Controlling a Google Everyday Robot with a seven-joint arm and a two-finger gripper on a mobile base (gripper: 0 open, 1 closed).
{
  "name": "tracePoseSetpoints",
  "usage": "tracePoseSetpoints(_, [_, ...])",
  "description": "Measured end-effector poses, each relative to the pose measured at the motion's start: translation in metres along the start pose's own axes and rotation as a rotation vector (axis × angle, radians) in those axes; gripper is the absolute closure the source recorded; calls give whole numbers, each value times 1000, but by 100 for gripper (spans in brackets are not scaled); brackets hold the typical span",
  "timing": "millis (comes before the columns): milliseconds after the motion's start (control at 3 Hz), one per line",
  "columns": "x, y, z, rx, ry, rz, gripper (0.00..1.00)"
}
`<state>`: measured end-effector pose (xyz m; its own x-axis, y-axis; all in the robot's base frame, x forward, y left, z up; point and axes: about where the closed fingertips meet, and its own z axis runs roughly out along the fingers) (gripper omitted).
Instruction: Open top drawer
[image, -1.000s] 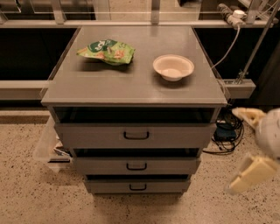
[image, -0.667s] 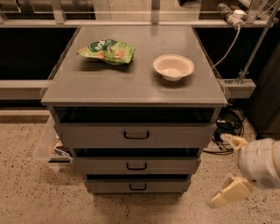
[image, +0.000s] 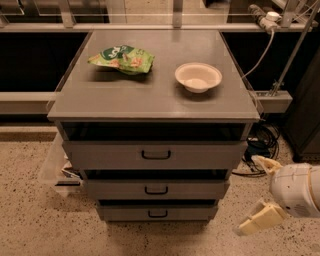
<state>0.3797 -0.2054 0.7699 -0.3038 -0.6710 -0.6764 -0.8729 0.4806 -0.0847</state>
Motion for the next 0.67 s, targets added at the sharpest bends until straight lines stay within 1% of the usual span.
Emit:
tracePoseSetpoints(333, [-9,-21,30,-46,-63,-53,0])
tracePoseSetpoints(667, [-24,-42,63,-102,-130,-103,0])
